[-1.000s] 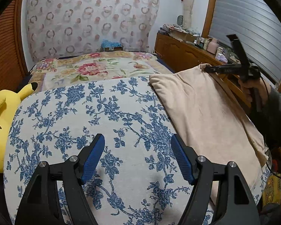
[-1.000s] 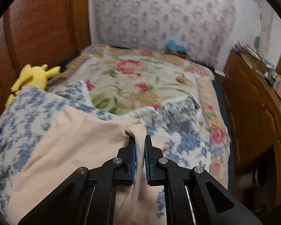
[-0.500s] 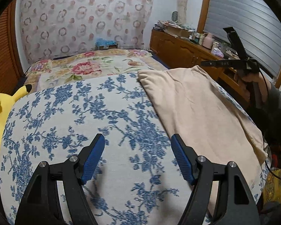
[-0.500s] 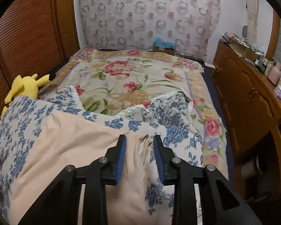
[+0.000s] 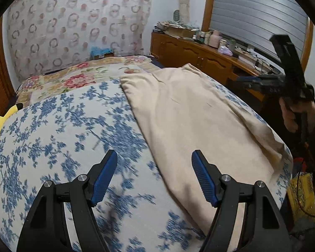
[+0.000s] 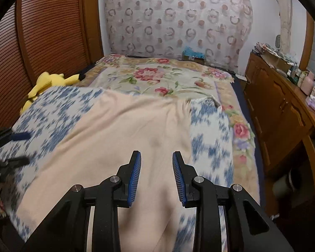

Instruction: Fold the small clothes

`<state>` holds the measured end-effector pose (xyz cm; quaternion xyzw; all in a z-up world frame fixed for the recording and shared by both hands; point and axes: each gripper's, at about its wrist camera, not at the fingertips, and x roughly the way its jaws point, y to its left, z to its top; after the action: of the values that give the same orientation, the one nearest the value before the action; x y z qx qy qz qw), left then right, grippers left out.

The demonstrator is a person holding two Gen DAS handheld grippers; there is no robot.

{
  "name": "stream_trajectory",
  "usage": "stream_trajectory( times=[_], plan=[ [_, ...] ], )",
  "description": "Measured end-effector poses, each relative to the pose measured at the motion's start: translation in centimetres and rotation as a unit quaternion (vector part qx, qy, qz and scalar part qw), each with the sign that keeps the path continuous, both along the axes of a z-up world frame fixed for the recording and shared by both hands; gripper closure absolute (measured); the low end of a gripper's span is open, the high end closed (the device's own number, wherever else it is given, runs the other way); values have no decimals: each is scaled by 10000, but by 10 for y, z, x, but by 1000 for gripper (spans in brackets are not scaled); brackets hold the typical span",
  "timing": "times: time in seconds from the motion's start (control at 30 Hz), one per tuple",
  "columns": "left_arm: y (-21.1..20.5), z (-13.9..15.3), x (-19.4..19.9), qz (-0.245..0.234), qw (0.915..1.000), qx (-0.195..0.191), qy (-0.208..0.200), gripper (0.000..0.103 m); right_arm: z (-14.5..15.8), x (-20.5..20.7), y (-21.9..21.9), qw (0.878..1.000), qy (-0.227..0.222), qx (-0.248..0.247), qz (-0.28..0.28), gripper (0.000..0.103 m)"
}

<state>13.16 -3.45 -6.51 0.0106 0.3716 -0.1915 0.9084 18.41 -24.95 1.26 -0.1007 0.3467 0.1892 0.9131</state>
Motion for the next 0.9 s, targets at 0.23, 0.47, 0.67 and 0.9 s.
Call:
stream_trajectory(
  times=[0.23,0.47,0.67,0.9],
  plan=[
    [-14,-7,-21,-158,9998,56,123,29,-20,-61,-18,9998,199,-8,-65,71],
    [-27,-20,-40,-381,9986,95,345,29,-34,-103,-34,9990,405,-76,-153,71],
    [-34,-27,-46,-506,9976,167,447,29,-34,-116,-34,9982,551,-2,-230,71],
    [-37,-31,-50,-536,9971,184,518,29,-36,-112,-33,9977,678,29,-31,92]
  ],
)
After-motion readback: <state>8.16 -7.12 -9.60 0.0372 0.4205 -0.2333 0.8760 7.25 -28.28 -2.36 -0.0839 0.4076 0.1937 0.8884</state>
